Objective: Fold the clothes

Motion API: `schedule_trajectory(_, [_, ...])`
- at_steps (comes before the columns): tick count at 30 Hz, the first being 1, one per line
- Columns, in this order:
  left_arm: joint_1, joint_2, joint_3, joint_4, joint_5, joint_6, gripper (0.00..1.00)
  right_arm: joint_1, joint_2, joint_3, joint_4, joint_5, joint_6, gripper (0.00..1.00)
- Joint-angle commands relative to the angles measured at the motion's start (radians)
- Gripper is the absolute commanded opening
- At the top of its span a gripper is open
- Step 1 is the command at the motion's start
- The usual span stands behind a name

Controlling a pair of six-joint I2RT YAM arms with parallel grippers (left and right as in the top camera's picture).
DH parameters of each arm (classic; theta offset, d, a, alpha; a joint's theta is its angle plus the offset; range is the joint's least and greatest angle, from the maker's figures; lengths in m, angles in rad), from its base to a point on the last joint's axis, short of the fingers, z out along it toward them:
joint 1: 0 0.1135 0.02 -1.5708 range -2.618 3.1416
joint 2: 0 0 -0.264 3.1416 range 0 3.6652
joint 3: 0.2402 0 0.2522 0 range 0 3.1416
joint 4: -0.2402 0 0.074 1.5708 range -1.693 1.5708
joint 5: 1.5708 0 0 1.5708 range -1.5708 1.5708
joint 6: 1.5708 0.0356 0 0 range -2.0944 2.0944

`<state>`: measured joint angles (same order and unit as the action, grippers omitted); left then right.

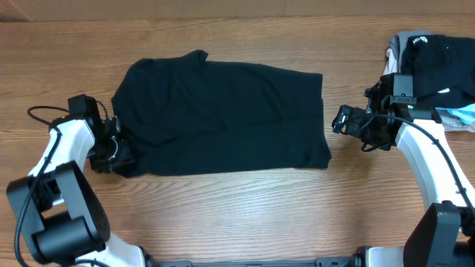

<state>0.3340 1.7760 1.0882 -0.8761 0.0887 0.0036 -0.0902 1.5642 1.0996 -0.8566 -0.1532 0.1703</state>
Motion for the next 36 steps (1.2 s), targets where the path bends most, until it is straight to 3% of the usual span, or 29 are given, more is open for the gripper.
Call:
schedule_trajectory(1, [0.005,-0.1,0.08,-0.061,-0.031,-0.01,0.76,-0.004,0.002,0.029,0.014,-0.026,-0.016,1.0])
schedule_trajectory(8, [-0.008,-0.195,0.298,-0.251,0.035,0.035,0.85,-0.004,0.002,0.113,0.017,-0.201,-0.022,1.0])
schedule_trajectory(10, [-0.024,-0.202,0.373,-0.293,0.097,0.068,0.88,-0.003,0.002,0.163,-0.011,-0.277,-0.105,1.0])
schedule_trajectory(15, [-0.084,-0.201,0.539,-0.325,0.183,0.101,0.88,-0.001,0.002,0.348,-0.15,-0.248,-0.145,1.0])
schedule_trajectory(23, [-0.193,-0.093,0.757,-0.24,0.163,0.093,0.94,0.013,0.003,0.611,-0.256,-0.022,-0.145,1.0])
schedule_trajectory(36, [-0.198,0.292,0.914,0.036,0.168,0.087,0.91,0.013,0.051,0.618,-0.284,-0.024,-0.145,1.0])
